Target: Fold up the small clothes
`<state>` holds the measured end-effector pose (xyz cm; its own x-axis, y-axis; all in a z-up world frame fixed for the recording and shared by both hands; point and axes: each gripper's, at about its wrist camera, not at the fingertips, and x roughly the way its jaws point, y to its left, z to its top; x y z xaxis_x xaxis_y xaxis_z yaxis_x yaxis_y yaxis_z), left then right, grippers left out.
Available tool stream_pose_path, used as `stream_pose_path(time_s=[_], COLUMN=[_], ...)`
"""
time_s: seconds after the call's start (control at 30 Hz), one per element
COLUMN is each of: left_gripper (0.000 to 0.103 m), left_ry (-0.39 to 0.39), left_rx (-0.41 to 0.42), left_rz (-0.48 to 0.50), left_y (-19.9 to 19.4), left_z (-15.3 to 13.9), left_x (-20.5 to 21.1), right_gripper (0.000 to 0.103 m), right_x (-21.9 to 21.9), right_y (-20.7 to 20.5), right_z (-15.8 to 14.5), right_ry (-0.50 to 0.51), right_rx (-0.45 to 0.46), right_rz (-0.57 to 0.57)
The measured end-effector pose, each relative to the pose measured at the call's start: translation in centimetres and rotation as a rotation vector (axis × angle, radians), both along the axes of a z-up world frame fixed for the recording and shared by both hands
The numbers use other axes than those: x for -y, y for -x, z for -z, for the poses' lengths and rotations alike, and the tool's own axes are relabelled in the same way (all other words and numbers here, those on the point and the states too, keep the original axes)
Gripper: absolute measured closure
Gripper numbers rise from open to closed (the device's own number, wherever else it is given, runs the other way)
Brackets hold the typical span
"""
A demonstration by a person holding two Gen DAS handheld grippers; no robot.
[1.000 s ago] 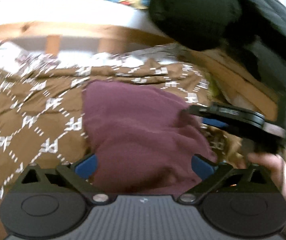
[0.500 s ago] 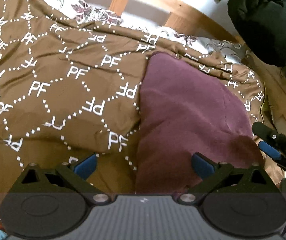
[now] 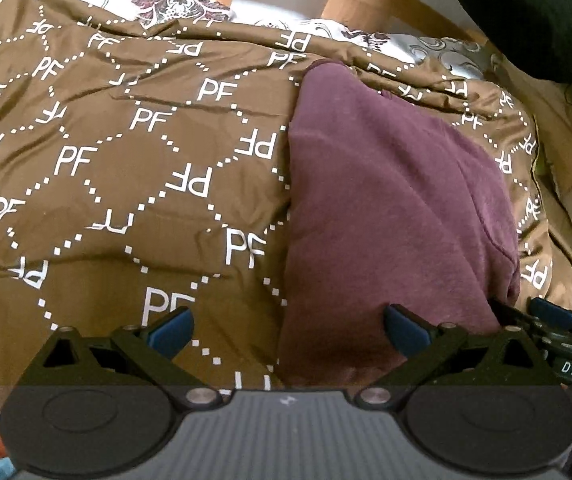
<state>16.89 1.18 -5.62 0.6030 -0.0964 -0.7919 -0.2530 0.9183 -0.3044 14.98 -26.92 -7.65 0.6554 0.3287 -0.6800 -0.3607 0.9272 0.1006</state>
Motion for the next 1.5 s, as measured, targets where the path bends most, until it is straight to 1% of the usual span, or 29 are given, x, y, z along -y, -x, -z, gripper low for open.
stream_pose_path(time_s=[0.17, 0.4, 0.57, 1.07, 1.3, 1.37, 1.4, 1.47, 1.5], left_gripper=[0.000, 0.000, 0.000, 0.000, 0.000, 0.000, 0.000, 0.000, 0.000], left_ry=[0.013, 0.034, 0.053, 0.069, 0.093, 0.106, 0.114, 0.124, 0.121], left_rx=[-0.002, -0.010, -0.013, -0.019, -0.023, -0.023, -0.023, -0.018, -0.014], left_rz=[-0.008, -0.015, -0.022, -0.032, -0.039, -0.042, -0.044, -0.047, -0.046], left_y=[0.0, -0.1, 0.0, 0.0, 0.0, 0.0, 0.1, 0.2, 0.2], left_z=[0.0, 0.4, 0.6, 0.7, 1.0, 1.2, 1.3, 1.5, 1.5], left_x=[-0.2, -0.3, -0.5, -0.6, -0.8, -1.1, -1.2, -1.3, -1.2], right_gripper=[0.001, 0.001, 0.001, 0.001, 0.001, 0.001, 0.001, 0.001, 0.001], right_x=[-0.1, -1.0, -1.1, -1.1, -1.1, -0.8, -0.5, 0.4, 0.8], right_y=[-0.3, 0.1, 0.1, 0.1, 0.1, 0.0, 0.2, 0.5, 0.7], right_z=[0.7, 1.5, 1.7, 1.8, 1.7, 1.1, 0.5, -0.7, -1.1], right_ry=[0.002, 0.052, 0.065, 0.064, 0.064, 0.039, 0.001, -0.098, -0.132], right_rx=[-0.005, 0.068, 0.091, 0.095, 0.091, 0.076, 0.087, 0.140, 0.161], right_rz=[-0.008, -0.052, -0.063, -0.065, -0.063, -0.056, -0.051, -0.045, -0.034])
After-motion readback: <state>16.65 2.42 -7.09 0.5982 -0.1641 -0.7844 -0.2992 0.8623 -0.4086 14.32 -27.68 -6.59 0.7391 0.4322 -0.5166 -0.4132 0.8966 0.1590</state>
